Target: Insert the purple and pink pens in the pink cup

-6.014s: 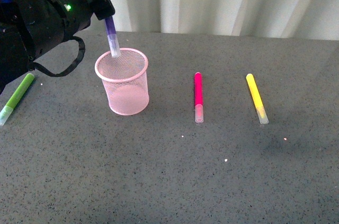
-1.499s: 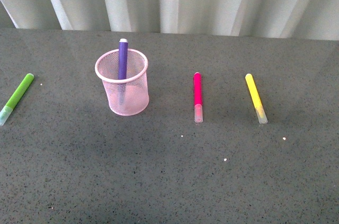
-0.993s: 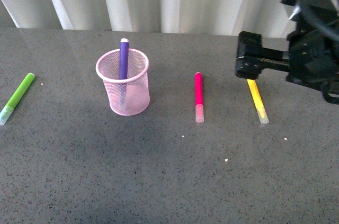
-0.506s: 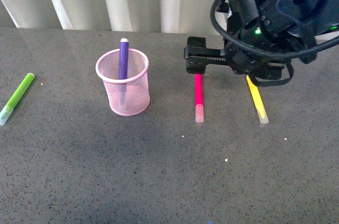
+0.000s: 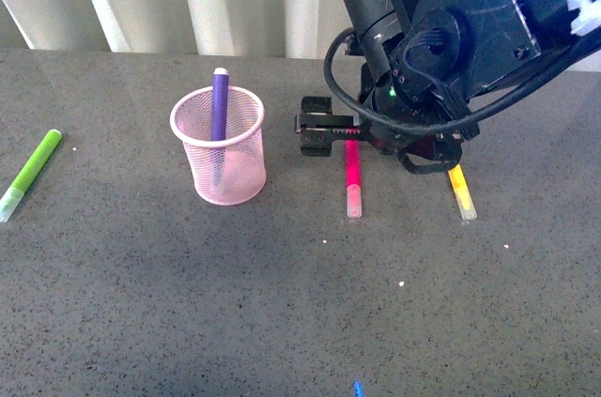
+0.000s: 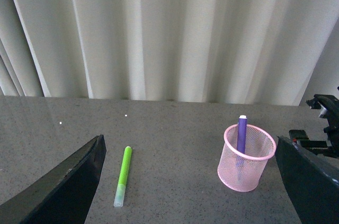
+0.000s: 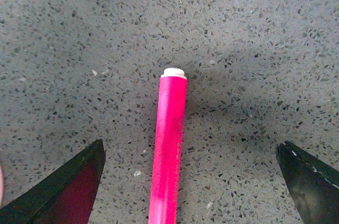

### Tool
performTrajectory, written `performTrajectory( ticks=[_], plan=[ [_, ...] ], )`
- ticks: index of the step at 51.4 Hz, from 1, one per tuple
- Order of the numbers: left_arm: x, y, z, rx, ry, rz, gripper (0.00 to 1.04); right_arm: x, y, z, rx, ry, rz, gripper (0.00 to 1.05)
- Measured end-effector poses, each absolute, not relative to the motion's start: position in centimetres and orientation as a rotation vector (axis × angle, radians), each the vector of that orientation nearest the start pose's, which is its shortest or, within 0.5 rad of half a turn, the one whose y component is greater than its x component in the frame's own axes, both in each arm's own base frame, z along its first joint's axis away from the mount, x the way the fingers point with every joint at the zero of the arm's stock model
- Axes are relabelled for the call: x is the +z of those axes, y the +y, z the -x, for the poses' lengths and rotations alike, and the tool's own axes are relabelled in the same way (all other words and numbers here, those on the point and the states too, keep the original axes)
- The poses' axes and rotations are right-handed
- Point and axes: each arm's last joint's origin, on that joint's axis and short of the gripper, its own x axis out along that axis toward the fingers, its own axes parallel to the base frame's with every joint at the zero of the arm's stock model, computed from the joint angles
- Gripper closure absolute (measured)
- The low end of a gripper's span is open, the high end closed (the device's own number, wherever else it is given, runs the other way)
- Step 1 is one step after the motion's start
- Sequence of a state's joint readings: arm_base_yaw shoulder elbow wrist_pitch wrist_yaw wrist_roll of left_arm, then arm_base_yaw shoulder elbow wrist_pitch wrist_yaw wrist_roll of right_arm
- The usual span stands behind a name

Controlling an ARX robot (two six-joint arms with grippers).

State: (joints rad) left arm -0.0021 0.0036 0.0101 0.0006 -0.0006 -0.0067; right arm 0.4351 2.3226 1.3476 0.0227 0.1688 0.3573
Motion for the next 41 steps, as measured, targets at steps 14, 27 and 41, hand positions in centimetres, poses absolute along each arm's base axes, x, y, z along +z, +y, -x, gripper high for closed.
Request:
performTrajectory(
  ticks=[14, 27, 41],
  plan=[
    [16.7, 0.0, -9.7, -0.002, -0.007, 0.007, 0.07, 3.4, 18.5, -41.3, 0.061, 0.96, -0.045, 0.07],
    [16.7, 0.0, -9.7, -0.002, -0.007, 0.007, 0.07, 3.2, 19.0, -42.1, 0.055, 0.966, -0.048, 0.39],
    [16.7, 0.0, -9.7, -0.002, -0.007, 0.007, 0.07, 2.8, 18.8, -41.9, 0.044, 0.969, -0.072, 0.8]
  ],
)
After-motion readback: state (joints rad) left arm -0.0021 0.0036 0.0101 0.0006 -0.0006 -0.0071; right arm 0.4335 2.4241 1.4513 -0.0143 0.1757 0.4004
